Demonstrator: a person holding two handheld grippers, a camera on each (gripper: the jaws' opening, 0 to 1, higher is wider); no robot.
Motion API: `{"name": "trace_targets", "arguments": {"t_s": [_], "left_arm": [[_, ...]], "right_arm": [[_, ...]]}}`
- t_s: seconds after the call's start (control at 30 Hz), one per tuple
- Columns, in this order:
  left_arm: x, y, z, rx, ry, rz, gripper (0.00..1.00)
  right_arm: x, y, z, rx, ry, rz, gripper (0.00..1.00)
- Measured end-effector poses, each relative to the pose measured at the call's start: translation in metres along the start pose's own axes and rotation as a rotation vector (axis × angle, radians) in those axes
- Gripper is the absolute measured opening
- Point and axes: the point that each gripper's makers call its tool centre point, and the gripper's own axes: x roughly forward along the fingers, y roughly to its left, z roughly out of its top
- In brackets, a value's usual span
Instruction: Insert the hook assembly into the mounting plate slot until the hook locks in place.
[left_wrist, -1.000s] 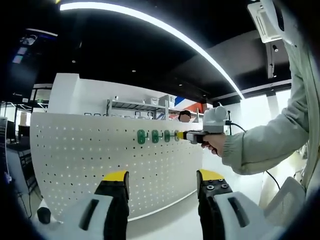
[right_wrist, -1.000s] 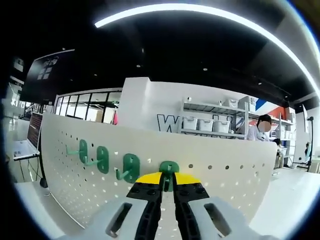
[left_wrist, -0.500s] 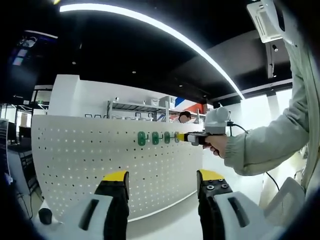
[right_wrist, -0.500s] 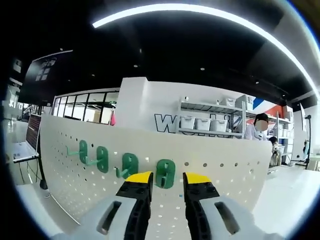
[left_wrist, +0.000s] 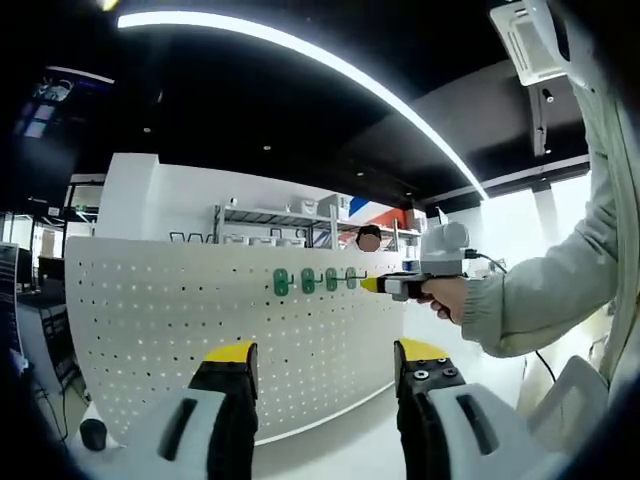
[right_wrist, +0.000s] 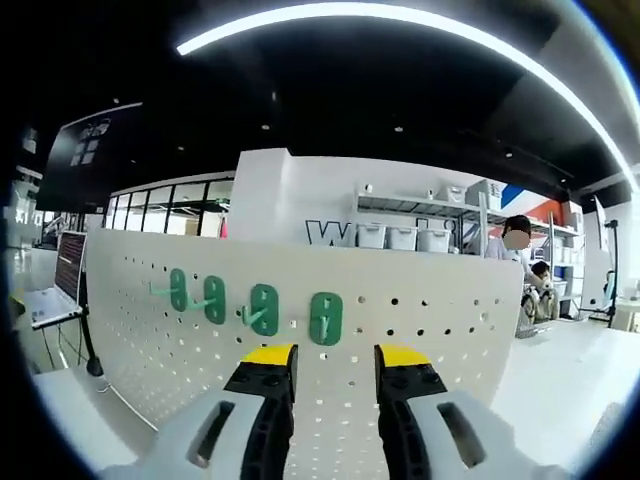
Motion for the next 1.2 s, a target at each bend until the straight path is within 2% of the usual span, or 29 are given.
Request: {"name": "trace_targets", "arguments": {"t_s": [0.27,0.5,0.8,1.2], "left_arm": [[-0.005,-0.006,0.002,0.006,0.001,-0.006,0.57],[-0.009,-0.011,0.005,0.016,0.0,-0.012,0.57],[-0.017,-0.017,0.008,0.026,0.001,-0.016,0.57],[-0.03,-0.028,0.014,0.042,0.003,-0.017,0.57]], "right_arm": [[-0.022,0.003,0.002,0.0,-0.001,0.016,0.31],[-0.047,0.015,0.0,-0.002,0.008,0.058,0.35],[-0.094,0.041,-0.007,0.012,0.035,0.147,0.37],[-0.137,0.056,-0.006,0.05,0.048,0.192,0.39]]}}
